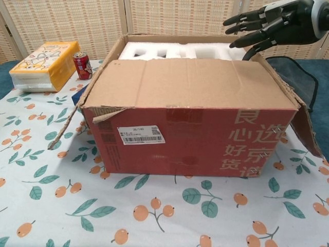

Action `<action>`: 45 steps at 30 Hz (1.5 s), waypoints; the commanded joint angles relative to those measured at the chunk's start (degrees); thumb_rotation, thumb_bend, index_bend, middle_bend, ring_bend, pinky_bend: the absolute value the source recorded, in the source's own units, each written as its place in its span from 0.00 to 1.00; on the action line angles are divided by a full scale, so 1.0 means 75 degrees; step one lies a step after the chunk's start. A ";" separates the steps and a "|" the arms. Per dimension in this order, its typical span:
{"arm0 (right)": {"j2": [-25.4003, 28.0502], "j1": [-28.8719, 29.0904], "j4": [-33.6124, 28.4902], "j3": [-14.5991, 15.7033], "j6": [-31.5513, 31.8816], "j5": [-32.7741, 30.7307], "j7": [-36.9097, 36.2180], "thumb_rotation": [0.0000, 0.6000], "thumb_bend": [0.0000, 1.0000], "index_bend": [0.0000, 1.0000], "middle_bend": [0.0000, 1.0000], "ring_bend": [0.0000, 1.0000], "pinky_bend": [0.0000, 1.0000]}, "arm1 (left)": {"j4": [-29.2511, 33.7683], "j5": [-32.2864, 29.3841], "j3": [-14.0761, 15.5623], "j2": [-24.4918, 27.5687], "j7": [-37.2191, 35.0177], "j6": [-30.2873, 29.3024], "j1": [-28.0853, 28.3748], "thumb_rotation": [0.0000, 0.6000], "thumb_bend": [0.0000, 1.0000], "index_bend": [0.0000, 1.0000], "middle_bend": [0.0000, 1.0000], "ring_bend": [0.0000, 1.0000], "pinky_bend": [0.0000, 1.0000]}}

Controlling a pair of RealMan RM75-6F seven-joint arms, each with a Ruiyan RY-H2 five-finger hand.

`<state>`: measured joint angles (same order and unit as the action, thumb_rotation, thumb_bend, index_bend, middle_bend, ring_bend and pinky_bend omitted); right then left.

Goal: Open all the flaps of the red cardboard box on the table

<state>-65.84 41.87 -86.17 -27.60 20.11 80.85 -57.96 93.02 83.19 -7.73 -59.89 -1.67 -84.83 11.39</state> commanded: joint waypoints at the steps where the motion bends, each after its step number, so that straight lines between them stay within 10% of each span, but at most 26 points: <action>1: -0.0122 0.0179 0.0150 0.0243 0.0020 0.0248 -0.0247 1.00 0.34 0.00 0.00 0.11 0.40 | -0.0044 -0.0031 -0.0005 -0.0012 -0.0013 0.0019 -0.0001 1.00 0.42 0.00 0.15 0.04 0.05; 27: 0.1114 0.0336 -0.1171 0.1316 0.1835 0.0985 -0.1252 1.00 0.34 0.00 0.00 0.09 0.40 | 0.0267 0.0158 0.0025 -0.0151 0.0603 -0.0348 -0.0135 1.00 0.45 0.00 0.15 0.04 0.05; 45: 0.3944 -0.0416 -0.4343 0.1168 0.3434 0.1188 -0.0866 1.00 0.34 0.00 0.00 0.04 0.40 | 0.0985 0.0530 0.0000 -0.0154 0.1460 -0.0594 -0.0102 1.00 0.45 0.00 0.15 0.05 0.05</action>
<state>-38.81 40.39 -115.76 -18.79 43.55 88.85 -65.31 100.05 86.88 -7.77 -61.04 8.94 -89.13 10.63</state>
